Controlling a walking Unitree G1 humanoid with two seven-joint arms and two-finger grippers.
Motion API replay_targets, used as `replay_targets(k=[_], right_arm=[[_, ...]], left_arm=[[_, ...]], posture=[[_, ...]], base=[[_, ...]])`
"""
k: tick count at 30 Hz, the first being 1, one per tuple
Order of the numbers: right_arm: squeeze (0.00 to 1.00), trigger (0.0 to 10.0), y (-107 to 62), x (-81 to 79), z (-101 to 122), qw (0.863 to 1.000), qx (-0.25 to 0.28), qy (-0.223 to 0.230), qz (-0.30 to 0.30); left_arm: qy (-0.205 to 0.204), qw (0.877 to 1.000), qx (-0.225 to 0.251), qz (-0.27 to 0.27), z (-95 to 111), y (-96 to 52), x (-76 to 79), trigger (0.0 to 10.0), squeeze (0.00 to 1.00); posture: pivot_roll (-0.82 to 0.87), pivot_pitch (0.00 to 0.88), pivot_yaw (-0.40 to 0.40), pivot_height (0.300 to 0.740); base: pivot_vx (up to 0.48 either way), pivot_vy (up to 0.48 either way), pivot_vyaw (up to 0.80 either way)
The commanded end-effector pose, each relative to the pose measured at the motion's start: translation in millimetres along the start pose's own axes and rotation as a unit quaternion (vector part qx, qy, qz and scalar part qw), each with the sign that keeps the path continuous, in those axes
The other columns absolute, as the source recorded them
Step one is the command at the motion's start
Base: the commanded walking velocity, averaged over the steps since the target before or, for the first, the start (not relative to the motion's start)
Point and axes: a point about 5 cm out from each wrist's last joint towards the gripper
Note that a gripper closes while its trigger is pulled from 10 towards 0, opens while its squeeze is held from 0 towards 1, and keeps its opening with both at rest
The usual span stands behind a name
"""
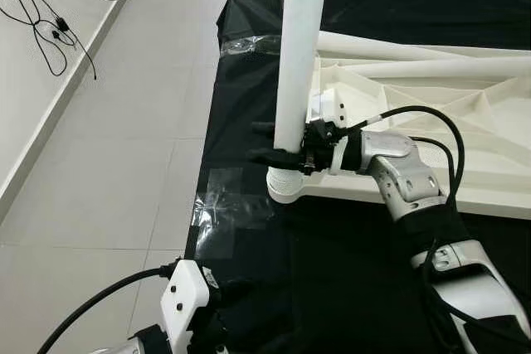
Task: Building children table
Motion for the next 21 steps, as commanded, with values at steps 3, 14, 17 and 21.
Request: replay_targets(k=[3,14,17,21], right_arm=[[0.00,10.0,-14.9,-23.9,-69.2,0.986,-0.127,0.105,-0.038],[0.00,10.0,-31.5,-52.5,-70.9,0.915,-0.211,0.068,-0.338],[0.00,10.0,-27.7,-91.8,-56.1,0.847,-0.210,0.114,-0.475],[0.00,10.0,-11.1,-115.4,-50.7,0.822,-0.198,0.154,-0.512]], left_arm=[[-0.006,1.000,-0.011,-0.004,-2.7,-1.3,3.8,10.0,0.00],[-0.008,1.000,-0.010,-0.003,-5.3,-0.2,7.2,10.0,0.00],[-0.009,1.000,-0.009,-0.002,-5.3,-0.5,7.0,10.0,0.00],[-0.010,1.000,-0.009,-0.001,-5.9,0.4,5.5,10.0,0.00]], posture=[[0.04,0.355,0.041,0.740],[0.01,0.353,-0.019,0.740],[0.00,0.346,-0.006,0.740],[-0.02,0.327,0.012,0.740]], base=[[0.000,0.000,0.00],[0.000,0.000,0.00],[0.000,0.000,0.00],[0.000,0.000,0.00]])
Point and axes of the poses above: a point about 5 cm out from each wrist's last joint towards the gripper, its own y axis pointing out of the wrist towards the gripper, its own z axis along the axis of the wrist's last joint, x = y × z, and after that the axes turned 5 degrees about -y, right-handed
